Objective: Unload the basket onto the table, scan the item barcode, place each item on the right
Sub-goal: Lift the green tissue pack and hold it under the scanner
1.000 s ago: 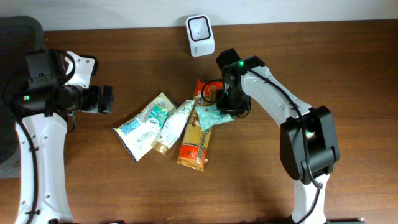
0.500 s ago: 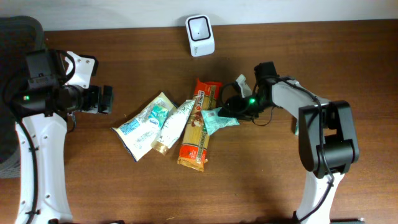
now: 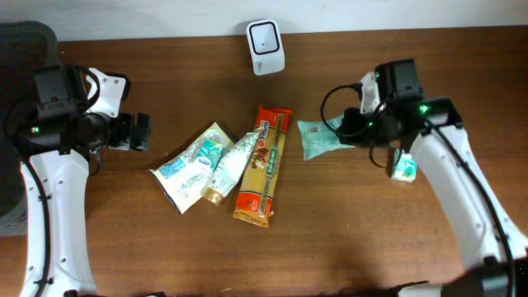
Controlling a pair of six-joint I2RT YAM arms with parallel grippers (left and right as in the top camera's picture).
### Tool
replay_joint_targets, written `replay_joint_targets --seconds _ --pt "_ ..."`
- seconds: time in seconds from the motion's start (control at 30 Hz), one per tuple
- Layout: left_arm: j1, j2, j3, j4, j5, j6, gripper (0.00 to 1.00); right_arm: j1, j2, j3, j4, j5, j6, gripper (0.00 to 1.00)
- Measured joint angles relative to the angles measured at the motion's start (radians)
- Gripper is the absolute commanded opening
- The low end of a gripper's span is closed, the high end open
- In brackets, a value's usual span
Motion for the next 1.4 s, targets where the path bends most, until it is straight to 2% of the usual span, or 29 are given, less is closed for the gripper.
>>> replay_joint_targets --seconds 0.1,0.27,0.37,0.43,0.47,0.5,0.53,0.57,0.6,0.67,0.7,0.83,0.93,1.27,1.4 --pt "0.000 0.000 0.000 -0.001 0.000 0.000 0.99 0.093 -0.010 0.000 -0.011 0.118 0.090 0.04" --pt "0.000 0.000 0.000 -0.002 0.000 0.000 0.99 0.114 -0.009 0.013 -0.016 0.061 0.085 0.04" --pt "0.000 0.000 0.000 -0.002 0.000 0.000 0.99 0.162 0.026 0.241 -0.126 0.101 0.036 0.04" --pt "0.000 0.000 0.000 -0.002 0.000 0.000 0.99 0.234 0.129 0.531 -0.135 0.261 -0.019 0.04" --pt "0.000 0.000 0.000 0.001 0.000 0.000 0.99 0.257 0.164 0.602 -0.157 0.343 -0.042 0.04" --pt "0.000 0.000 0.000 -0.001 0.000 0.000 0.99 0.294 0.242 0.717 -0.081 0.477 -0.091 0.04" --pt "0.000 0.000 0.000 -0.004 0.000 0.000 0.99 0.323 0.315 0.760 0.054 0.615 -0.172 0.04" --pt "0.000 0.000 0.000 -0.001 0.000 0.000 0.99 0.336 0.364 0.766 0.159 0.701 -0.235 0.04" --pt "0.000 0.001 0.000 -0.002 0.000 0.000 0.99 0.347 0.443 0.771 0.356 0.813 -0.357 0.04" --pt "0.000 0.000 0.001 0.003 0.000 0.000 0.99 0.348 0.562 0.769 0.588 0.919 -0.524 0.04" --pt "0.000 0.000 0.001 -0.004 0.000 0.000 0.99 0.348 0.638 0.771 0.784 0.950 -0.644 0.04" --pt "0.000 0.000 0.001 0.000 0.000 0.000 0.99 0.347 0.894 0.766 1.281 1.011 -1.029 0.04" --pt "0.000 0.000 0.001 -0.001 0.000 0.000 0.99 0.347 0.986 0.766 1.310 1.009 -1.136 0.04" --pt "0.000 0.000 0.001 -0.001 0.000 0.000 0.99 0.347 1.014 0.766 1.240 1.002 -1.165 0.04" --pt "0.000 0.000 0.001 0.000 0.000 0.000 0.99 0.347 1.014 0.768 1.099 0.935 -1.165 0.04"
